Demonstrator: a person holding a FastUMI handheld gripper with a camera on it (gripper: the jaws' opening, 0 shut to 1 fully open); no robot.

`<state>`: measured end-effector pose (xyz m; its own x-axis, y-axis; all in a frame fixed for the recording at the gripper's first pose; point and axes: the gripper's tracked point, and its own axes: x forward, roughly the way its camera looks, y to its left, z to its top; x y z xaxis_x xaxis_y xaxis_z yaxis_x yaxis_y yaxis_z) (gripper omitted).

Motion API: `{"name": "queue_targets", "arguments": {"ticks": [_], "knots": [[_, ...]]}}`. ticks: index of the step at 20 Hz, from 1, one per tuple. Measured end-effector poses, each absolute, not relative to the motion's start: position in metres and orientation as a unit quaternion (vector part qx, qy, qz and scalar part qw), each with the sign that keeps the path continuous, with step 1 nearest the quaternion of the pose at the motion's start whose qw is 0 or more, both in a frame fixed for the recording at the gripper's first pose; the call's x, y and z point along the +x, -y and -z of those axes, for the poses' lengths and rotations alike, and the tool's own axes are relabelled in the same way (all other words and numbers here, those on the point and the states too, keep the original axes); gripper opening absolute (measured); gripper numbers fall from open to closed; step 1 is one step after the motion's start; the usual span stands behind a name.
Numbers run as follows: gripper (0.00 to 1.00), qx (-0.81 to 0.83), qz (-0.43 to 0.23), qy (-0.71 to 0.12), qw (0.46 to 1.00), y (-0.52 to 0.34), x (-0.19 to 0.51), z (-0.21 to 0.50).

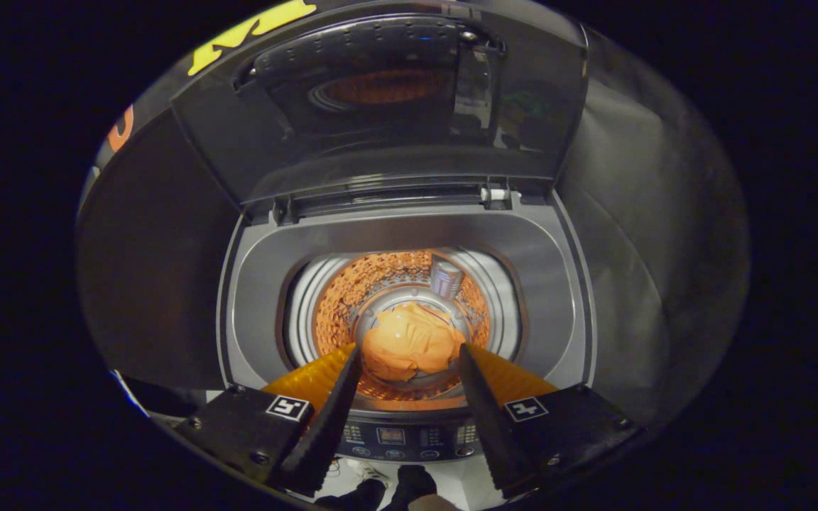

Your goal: Put the clothes into the washing machine and then close the washing machine lid.

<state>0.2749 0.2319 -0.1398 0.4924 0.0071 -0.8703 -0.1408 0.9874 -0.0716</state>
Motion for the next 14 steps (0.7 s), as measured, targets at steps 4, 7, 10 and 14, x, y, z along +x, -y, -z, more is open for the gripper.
{"name": "queue_targets", "arguments": {"ticks": [4,7,10,14], "knots": [[0.86,-0.082,-0.043,-0.468,0.879,-0.231,0.283,0.122],[0.85,-0.092,-0.045,-0.443,0.891,-0.231,0.292,0.108],[0.85,-0.100,-0.049,-0.419,0.901,-0.236,0.299,0.085],[0.85,-0.083,-0.062,-0.391,0.914,-0.252,0.309,0.049]]}}
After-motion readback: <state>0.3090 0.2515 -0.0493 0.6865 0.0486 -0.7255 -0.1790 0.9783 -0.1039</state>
